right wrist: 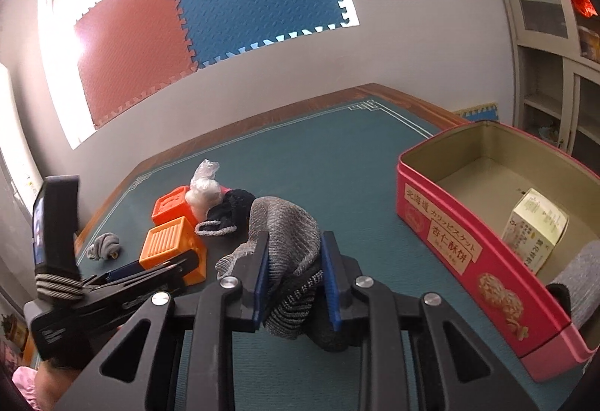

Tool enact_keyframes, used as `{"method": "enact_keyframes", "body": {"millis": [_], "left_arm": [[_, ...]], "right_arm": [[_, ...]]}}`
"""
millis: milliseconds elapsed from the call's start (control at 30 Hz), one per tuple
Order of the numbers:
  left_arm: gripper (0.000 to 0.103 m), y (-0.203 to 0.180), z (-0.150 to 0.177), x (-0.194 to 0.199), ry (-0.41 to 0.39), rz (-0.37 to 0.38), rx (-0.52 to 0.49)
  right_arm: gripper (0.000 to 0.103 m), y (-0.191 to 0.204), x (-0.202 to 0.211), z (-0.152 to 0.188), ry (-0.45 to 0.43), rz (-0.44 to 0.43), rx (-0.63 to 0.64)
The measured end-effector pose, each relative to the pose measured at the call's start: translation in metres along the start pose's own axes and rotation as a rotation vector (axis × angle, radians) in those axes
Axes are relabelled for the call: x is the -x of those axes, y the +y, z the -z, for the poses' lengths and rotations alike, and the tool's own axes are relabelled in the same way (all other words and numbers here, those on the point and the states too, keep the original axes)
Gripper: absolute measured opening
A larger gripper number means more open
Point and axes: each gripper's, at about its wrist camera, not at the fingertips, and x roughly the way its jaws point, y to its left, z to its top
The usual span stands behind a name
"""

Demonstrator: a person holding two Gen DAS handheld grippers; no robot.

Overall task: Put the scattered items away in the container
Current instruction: 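Grasp the orange block with the left tool while the right tool holds the sock, then carry both to the red tin and open the right tool to drop the sock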

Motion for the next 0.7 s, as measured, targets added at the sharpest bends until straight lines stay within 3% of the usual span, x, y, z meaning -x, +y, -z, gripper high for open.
{"method": "enact_keyframes", "body": {"millis": [67, 133, 500, 700], "left_arm": [[0.076, -0.002, 0.000, -0.003, 0.001, -0.010, -0.004], [0.060, -0.004, -0.001, -0.007, 0.010, -0.010, -0.011], [0.057, 0.000, 0.007, 0.004, -0.027, -0.018, -0.023], [0.057, -0.014, 0.007, 0.030, -0.082, 0.041, -0.038]], "right_arm": [[0.028, 0.001, -0.001, 0.000, -0.003, -0.003, 0.003], [0.028, 0.002, -0.001, 0.001, -0.006, -0.007, 0.005], [0.028, 0.002, 0.003, 0.001, -0.036, -0.015, 0.002], [0.028, -0.007, 0.023, -0.005, -0.103, 0.017, -0.008]]}}
